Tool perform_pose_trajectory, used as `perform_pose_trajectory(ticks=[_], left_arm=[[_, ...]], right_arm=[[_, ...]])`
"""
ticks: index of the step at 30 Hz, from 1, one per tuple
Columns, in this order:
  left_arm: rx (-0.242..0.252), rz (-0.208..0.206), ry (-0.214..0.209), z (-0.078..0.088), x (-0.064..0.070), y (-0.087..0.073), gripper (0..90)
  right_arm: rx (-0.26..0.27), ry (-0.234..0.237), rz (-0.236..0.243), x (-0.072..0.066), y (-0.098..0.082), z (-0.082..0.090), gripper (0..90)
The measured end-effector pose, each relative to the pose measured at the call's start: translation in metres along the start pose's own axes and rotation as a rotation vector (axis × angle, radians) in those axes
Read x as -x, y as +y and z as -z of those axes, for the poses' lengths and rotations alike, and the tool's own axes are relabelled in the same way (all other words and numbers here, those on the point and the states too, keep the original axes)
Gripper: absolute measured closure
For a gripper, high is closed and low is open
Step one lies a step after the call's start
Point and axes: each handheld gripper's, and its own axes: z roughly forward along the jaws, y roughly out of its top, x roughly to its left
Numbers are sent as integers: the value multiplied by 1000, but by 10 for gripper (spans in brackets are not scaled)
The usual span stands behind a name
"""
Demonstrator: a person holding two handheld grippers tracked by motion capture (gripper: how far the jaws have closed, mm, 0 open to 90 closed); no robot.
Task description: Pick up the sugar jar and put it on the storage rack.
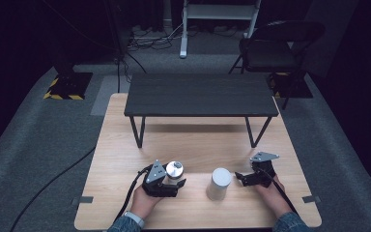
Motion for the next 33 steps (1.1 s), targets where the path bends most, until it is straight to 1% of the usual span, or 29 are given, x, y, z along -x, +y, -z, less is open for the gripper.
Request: perform_pose_trajectory(ticks=[2, 3, 5, 7, 8, 9, 11, 12, 13, 14, 18, 25, 28, 30, 33], left_arm=[[-11, -1, 2, -2, 0, 0, 200], [-22, 8, -4, -3, -1, 0, 201], [-29, 5, -1, -5, 0, 0, 217], [-28, 6, 12, -5, 1, -2, 248], [-26, 10, 9, -4, 0, -3, 278], [-29, 9, 8, -5, -1, -2, 279], [-35, -7, 25, -6, 4, -2, 286], [-38, -23, 34, -6, 6, -2, 291], [-38, -23, 34, -6, 6, -2, 296], [-42, -33, 42, -7, 8, -2, 298], [-40, -36, 43, -7, 8, -2, 302], [-47, -52, 64, -7, 13, 0, 306], [-50, -47, 62, -7, 13, 1, 307], [-57, -31, 50, -6, 11, 4, 308], [-65, -41, 50, -6, 13, 9, 308]], right_arm=[[0, 0, 0, 0, 0, 0, 0], [0, 0, 0, 0, 0, 0, 0], [0, 0, 0, 0, 0, 0, 0], [0, 0, 0, 0, 0, 0, 0], [0, 0, 0, 0, 0, 0, 0], [0, 0, 0, 0, 0, 0, 0], [0, 0, 0, 0, 0, 0, 0], [0, 0, 0, 0, 0, 0, 0], [0, 0, 0, 0, 0, 0, 0], [0, 0, 0, 0, 0, 0, 0], [0, 0, 0, 0, 0, 0, 0], [0, 0, 0, 0, 0, 0, 0], [0, 0, 0, 0, 0, 0, 0], [0, 0, 0, 0, 0, 0, 0], [0, 1, 0, 0, 0, 0, 0]])
